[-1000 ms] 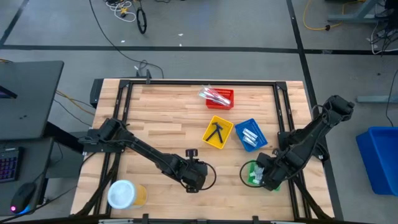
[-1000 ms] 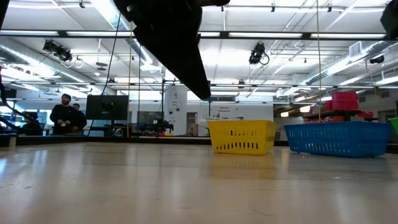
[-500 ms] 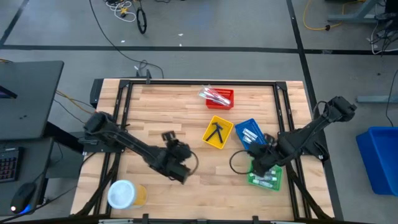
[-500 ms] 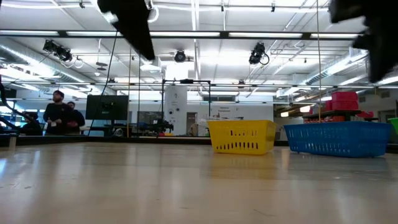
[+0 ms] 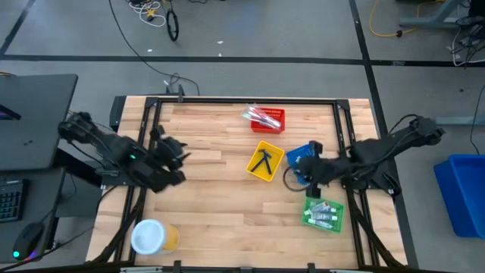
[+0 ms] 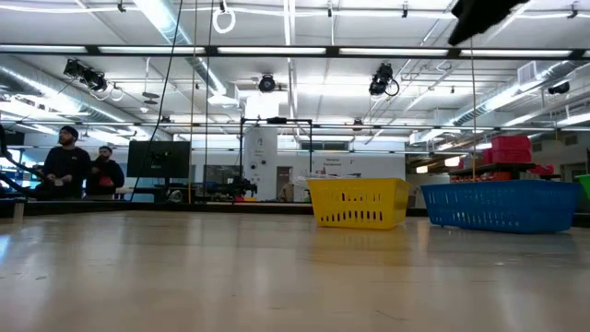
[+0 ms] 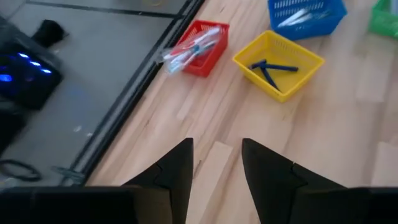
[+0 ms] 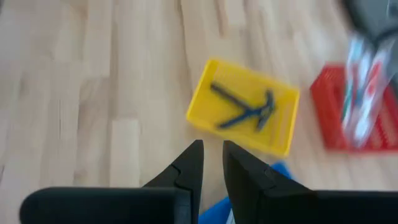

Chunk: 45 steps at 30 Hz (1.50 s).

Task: Pick & Place Travel size toiletries
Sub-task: Return to home position

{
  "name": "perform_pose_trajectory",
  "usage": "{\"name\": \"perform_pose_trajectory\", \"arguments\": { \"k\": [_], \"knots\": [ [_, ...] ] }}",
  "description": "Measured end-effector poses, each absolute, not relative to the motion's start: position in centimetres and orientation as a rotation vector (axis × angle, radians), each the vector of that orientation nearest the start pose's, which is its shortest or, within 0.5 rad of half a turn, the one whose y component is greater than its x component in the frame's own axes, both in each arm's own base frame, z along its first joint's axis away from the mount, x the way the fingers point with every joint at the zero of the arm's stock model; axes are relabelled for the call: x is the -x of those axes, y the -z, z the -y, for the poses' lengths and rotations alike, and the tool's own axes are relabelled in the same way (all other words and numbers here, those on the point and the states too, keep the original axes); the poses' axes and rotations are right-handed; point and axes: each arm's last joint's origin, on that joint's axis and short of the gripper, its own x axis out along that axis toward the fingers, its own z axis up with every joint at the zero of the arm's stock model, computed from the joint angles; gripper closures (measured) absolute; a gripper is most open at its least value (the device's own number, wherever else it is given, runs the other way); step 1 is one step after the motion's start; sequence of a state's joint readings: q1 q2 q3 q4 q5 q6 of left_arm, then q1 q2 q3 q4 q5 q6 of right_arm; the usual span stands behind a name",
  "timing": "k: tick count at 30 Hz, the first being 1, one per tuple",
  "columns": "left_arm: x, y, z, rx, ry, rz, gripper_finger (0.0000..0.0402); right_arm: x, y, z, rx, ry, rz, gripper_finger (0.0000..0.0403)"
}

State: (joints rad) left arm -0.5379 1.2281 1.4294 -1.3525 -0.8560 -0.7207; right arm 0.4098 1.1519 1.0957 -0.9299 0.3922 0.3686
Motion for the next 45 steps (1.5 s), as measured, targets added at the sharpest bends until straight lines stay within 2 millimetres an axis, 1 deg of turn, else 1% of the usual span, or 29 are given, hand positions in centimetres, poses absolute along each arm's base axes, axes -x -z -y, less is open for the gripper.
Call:
{"name": "perform_pose_trajectory", "arguments": {
  "k": [2,6,10,12,15,18,22,26,27,30,32,34,36,38,41,43,45],
  "knots": [
    [-16.2,-37.5,7.3,-0.029,-0.534,-0.679,0.0257,-19.5,-31.8,-6.6,0.065,0.135,-0.833,0.0332],
    [-13.5,-35.1,5.8,0.046,-0.453,-0.585,0.0256,-18.2,-32.5,-4.8,0.079,0.118,-0.734,0.0333],
    [-11.8,-32.7,4.8,0.053,-0.292,-0.465,0.0255,-17.2,-32.4,-3.6,0.090,-0.002,-0.603,0.0332],
    [-11.2,-31.9,4.4,0.052,-0.201,-0.388,0.0257,-16.5,-32.1,-3.0,0.099,-0.053,-0.536,0.0332],
    [-9.9,-30.8,3.6,0.028,-0.091,-0.287,0.0258,-15.4,-30.9,-2.0,0.088,-0.034,-0.469,0.0333],
    [-8.5,-29.5,2.8,0.017,-0.043,-0.201,0.0256,-14.2,-29.1,-1.2,0.055,-0.012,-0.424,0.0332],
    [-6.8,-27.2,1.8,0.022,-0.048,-0.131,0.0255,-12.7,-26.4,-0.6,0.038,-0.038,-0.360,0.0333],
    [-5.6,-25.4,1.2,0.053,-0.068,-0.045,0.0258,-11.2,-24.9,-0.1,0.040,-0.012,-0.281,0.0332],
    [-5.5,-24.9,1.1,0.051,-0.067,-0.026,0.0258,-10.9,-24.7,0.1,0.042,-0.002,-0.267,0.0332],
    [-6.1,-23.7,1.3,0.021,-0.098,-0.028,0.0257,-9.8,-24.5,0.2,0.058,-0.005,-0.212,0.0333],
    [-6.6,-23.5,1.5,0.020,-0.112,0.011,0.0255,-9.2,-24.6,0.1,0.083,-0.089,-0.174,0.0333],
    [-7.1,-22.9,1.6,-0.001,-0.132,0.019,0.0255,-8.6,-24.6,-0.2,0.108,-0.196,-0.147,0.0332],
    [-7.3,-22.5,1.8,-0.009,-0.094,0.038,0.0256,-8.0,-24.7,-0.3,0.109,-0.251,-0.129,0.0332],
    [-7.5,-22.3,1.9,0.000,-0.080,0.093,0.0256,-7.5,-24.5,-0.3,0.105,-0.248,-0.134,0.0333],
    [-8.2,-20.5,1.9,-0.031,-0.099,0.051,0.0256,-7.3,-24.2,-0.2,0.094,-0.233,-0.123,0.0332],
    [-8.4,-20.0,1.8,-0.017,-0.138,0.059,0.0255,-7.4,-23.5,-0.1,0.084,-0.215,-0.121,0.0332],
    [-8.6,-19.4,1.7,-0.011,-0.167,0.055,0.0254,-7.9,-22.5,0.2,0.066,-0.150,-0.107,0.0332]
  ]
}}
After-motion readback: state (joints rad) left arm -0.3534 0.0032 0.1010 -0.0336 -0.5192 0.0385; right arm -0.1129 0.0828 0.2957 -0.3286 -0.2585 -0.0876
